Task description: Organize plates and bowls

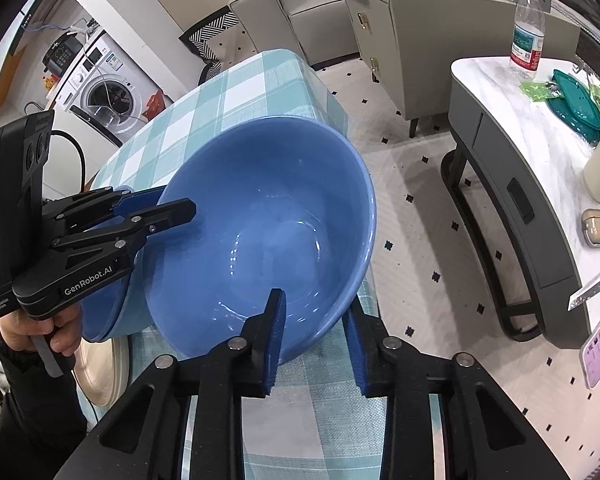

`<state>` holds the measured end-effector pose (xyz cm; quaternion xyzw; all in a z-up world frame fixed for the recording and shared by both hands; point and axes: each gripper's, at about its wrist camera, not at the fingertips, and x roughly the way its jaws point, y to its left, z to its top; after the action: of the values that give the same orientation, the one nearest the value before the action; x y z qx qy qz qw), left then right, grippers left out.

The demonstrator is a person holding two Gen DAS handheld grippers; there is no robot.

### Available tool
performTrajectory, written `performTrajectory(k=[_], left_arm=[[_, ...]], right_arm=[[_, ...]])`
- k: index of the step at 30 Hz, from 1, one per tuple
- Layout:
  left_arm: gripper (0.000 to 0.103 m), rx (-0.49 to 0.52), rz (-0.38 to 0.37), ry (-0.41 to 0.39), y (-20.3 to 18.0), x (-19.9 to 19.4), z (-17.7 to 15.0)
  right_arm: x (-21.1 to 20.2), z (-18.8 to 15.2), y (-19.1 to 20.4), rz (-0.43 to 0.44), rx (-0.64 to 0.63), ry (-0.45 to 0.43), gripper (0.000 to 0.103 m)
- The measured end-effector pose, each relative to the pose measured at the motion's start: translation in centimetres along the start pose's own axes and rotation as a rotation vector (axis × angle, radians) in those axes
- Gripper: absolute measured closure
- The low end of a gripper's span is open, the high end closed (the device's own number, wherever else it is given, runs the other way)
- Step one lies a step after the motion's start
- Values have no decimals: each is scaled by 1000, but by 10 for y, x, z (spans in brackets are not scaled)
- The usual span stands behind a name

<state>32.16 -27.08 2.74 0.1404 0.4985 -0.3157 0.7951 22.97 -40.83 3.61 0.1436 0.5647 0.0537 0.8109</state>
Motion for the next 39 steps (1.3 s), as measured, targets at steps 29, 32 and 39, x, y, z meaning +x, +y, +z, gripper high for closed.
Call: performTrajectory(k=[29, 32, 39], left_arm=[[78, 19, 13, -53, -14, -25, 2], [78, 26, 12, -62, -18, -30, 3], [78, 32, 16, -84, -26, -42, 6]], right_arm=[[-28, 0, 2, -33, -5, -55, 80], [-34, -1, 1, -37, -2, -64, 80], [-48, -3, 1, -39, 2, -82, 80]])
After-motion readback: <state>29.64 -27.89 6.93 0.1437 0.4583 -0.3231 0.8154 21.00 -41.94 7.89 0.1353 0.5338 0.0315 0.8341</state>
